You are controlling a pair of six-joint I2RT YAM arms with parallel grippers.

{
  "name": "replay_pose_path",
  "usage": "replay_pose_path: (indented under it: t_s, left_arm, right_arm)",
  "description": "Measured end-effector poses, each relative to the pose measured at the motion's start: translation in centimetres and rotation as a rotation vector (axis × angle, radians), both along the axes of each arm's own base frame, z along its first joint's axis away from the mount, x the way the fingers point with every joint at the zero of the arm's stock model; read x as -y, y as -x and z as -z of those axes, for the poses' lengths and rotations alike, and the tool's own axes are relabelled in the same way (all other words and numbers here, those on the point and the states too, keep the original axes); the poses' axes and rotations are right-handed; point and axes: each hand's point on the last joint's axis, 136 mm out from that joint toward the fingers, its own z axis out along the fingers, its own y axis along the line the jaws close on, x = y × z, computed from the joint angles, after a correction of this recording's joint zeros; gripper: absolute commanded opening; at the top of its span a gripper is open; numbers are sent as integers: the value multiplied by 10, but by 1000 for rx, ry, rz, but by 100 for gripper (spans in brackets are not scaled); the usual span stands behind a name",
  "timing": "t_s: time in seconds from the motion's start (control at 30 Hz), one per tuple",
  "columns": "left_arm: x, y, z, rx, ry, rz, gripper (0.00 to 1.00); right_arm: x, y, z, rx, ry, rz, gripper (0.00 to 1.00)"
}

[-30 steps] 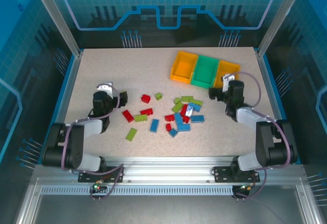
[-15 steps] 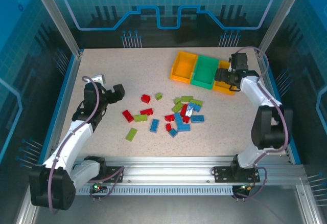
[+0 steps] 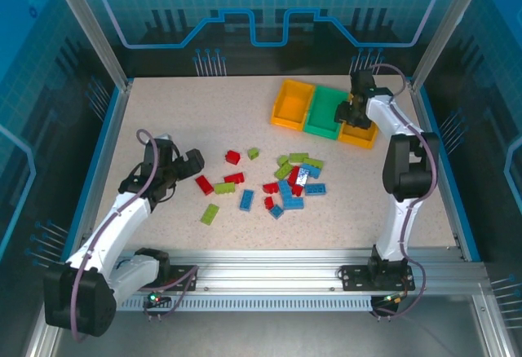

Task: Sort the legos into containers by color

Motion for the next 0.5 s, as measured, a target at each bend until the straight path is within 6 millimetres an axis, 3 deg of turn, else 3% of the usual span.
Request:
replay_pose_path:
  t_s: [0.07,0.2,0.37,0.5]
  left_arm:
    - [2,3,3,-17,7,-5,99]
    - [3,9,9,-41,19,-17,99]
    - [1,15,14,-57,22,-27,99]
    - [0,18,13,-60,16,-31,99]
  right_arm:
    - [-7,-4,0,4,7,-14,44]
    - [-14,-2,3,-6,25,-32,43]
    - [-17,8,26,-74,45,-44,68]
    - [-15,10,35,-93,34,-33,69]
